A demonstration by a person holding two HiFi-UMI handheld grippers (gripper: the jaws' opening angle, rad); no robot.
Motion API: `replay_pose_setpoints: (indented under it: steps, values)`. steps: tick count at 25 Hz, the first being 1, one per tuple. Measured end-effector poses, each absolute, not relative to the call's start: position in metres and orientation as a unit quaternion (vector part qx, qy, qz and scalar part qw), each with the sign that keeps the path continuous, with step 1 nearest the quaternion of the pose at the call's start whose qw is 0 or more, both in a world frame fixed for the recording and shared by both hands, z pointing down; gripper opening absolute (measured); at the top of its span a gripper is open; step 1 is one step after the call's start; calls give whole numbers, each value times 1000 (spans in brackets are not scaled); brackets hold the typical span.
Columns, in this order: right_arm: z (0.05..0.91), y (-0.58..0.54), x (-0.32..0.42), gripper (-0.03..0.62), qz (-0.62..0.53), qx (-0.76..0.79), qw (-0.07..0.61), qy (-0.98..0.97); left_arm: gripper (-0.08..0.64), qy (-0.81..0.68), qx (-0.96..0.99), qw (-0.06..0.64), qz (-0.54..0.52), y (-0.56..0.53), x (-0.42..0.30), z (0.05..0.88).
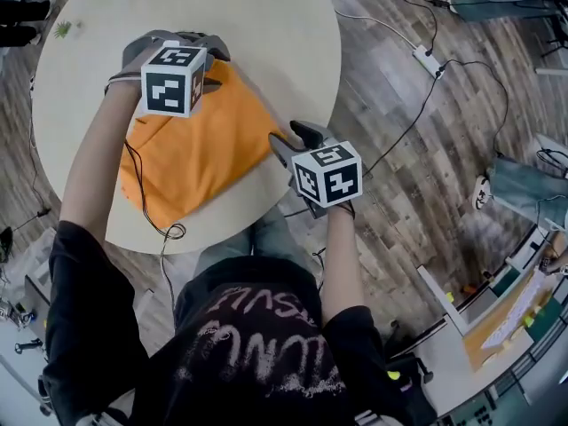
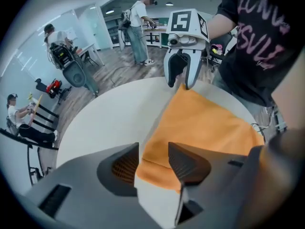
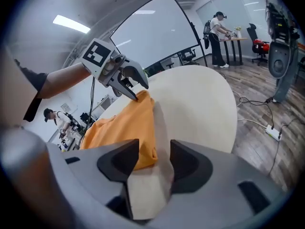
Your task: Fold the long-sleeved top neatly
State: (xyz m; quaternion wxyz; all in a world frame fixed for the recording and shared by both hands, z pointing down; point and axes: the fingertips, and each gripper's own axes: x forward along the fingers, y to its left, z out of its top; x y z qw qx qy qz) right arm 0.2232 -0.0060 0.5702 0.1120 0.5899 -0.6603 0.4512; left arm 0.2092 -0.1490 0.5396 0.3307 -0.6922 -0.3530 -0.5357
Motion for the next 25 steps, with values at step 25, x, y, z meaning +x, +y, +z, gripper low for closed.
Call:
replay_pose_setpoints:
  steps: [25]
  values:
    - [589, -16, 197, 113, 468, 532, 145, -691, 134, -461, -565, 276, -626, -130, 197, 596]
